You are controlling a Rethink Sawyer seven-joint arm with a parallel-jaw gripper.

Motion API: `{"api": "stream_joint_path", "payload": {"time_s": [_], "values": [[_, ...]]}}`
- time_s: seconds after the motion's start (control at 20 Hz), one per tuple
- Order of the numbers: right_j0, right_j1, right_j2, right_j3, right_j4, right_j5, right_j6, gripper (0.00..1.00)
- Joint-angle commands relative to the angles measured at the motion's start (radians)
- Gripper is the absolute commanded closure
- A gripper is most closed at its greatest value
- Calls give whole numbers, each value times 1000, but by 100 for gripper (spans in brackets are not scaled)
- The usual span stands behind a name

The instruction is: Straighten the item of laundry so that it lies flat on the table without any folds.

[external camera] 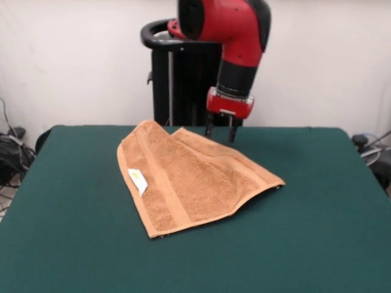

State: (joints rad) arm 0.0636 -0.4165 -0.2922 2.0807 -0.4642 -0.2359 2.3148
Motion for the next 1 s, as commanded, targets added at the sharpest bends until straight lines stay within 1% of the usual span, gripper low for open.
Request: {"api": "stream_joint_path", "payload": {"time_s": [0.05, 0.15, 0.25, 0.4, 0.85, 1.0], "values": [[-81, -174, 53, -55, 12, 180, 28, 0], [-131, -218, 105, -39, -12, 211, 9, 0], [-166, -238, 137, -37, -29, 229, -8, 0], [-186, -226, 146, -56, -46, 221, -11, 0], [-150, -27, 101, -147, -42, 78, 32, 0], [-124, 37, 80, -172, -22, 27, 49, 0]]}}
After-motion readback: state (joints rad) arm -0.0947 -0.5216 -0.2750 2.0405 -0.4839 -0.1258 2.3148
